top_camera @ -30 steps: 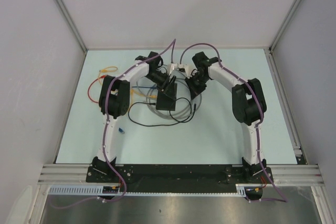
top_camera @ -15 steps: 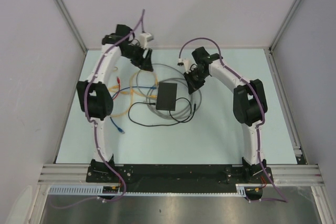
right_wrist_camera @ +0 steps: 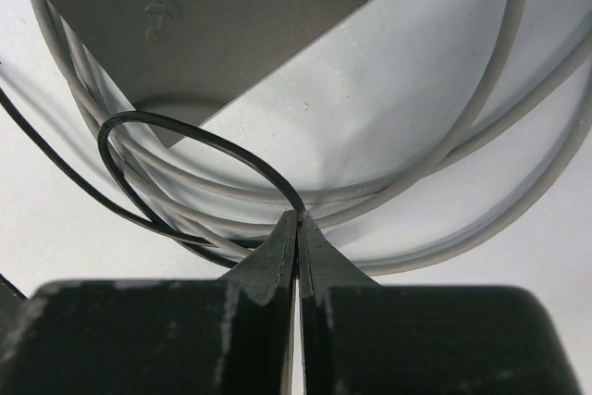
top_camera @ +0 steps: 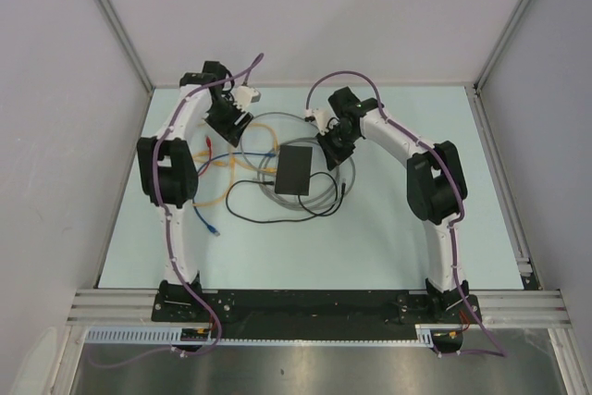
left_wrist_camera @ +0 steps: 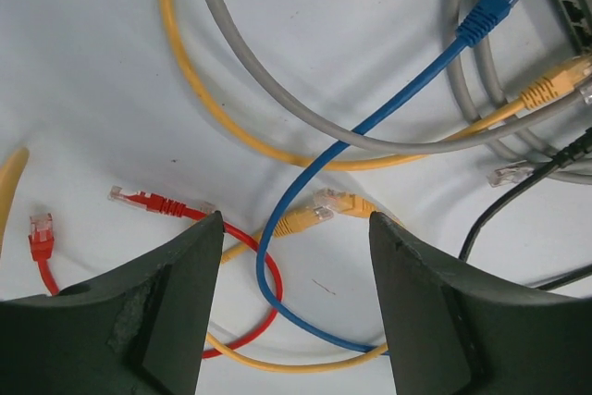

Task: Pull the plug from the switch port

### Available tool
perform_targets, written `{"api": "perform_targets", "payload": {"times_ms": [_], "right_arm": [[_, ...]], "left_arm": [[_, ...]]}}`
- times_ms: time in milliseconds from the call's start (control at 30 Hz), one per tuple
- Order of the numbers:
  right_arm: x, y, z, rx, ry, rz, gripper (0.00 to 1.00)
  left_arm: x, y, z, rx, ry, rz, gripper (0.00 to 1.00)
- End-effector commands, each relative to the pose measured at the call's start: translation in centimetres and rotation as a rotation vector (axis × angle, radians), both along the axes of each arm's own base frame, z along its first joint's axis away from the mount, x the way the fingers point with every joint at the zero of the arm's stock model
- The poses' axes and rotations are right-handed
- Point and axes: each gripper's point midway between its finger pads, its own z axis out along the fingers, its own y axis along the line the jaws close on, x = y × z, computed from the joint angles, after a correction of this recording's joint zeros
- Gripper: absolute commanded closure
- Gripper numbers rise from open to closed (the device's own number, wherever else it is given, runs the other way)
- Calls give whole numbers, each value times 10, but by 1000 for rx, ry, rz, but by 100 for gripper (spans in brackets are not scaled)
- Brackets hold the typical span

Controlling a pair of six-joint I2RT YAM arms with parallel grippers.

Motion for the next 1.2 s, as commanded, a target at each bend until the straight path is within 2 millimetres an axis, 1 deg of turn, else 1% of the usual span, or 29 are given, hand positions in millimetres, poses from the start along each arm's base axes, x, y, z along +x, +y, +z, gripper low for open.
{"api": "perform_targets", "payload": {"times_ms": [0, 33, 100, 133, 233, 300, 367, 467, 500, 567, 600, 667, 700, 833, 933, 967, 1000, 1067, 1133, 1167], "right_arm": [[6, -2, 7, -11, -40, 2, 97], [5, -2, 7, -14, -40, 2, 96], [6, -3, 6, -17, -44, 2, 96], [6, -2, 4, -19, -40, 3, 97], [3, 0, 2, -22, -35, 11, 96], [1, 1, -1, -27, -28, 14, 96], [0, 2, -2, -31, -32, 16, 96], [0, 0, -3, -39, -31, 12, 96], [0, -1, -3, -43, -33, 11, 96], [0, -2, -4, -46, -33, 9, 96], [-1, -1, -5, -48, -32, 9, 96], [0, -3, -6, -52, -34, 6, 96], [1, -2, -6, -50, -36, 5, 96], [3, 0, -7, -46, -32, 2, 95], [3, 0, -8, -46, -32, 2, 95], [3, 0, -9, -48, -28, 2, 95], [3, 0, -9, -48, -28, 2, 95], [2, 0, -10, -51, -28, 3, 95], [3, 0, -11, -53, -26, 1, 95], [3, -1, -12, -55, -26, -1, 95]], "left_arm": [[8, 8, -13, 59, -9, -49, 31], [7, 8, -21, 58, 9, -54, 31], [4, 7, -30, 56, 34, -56, 32], [2, 8, -39, 60, 59, -57, 32], [-4, 12, -51, 84, 97, -53, 33], [-4, 17, -58, 107, 103, -44, 33], [-5, 18, -64, 116, 111, -44, 39], [-8, 22, -67, 130, 123, -35, 51], [-9, 22, -65, 127, 122, -34, 60], [-14, 22, -61, 119, 126, -36, 71], [-14, 23, -52, 115, 112, -33, 78], [-19, 27, -45, 126, 117, -29, 84], [-20, 30, -38, 136, 107, -25, 89], [-26, 51, -27, 196, 116, 12, 96], [-30, 67, -24, 187, 129, 80, 97], [-32, 76, -25, 176, 138, 127, 98], [-32, 77, -25, 169, 139, 141, 98], [-34, 96, -24, 158, 142, 213, 99], [-34, 104, -24, 168, 137, 239, 100], [-33, 112, -20, 183, 121, 258, 100]]}}
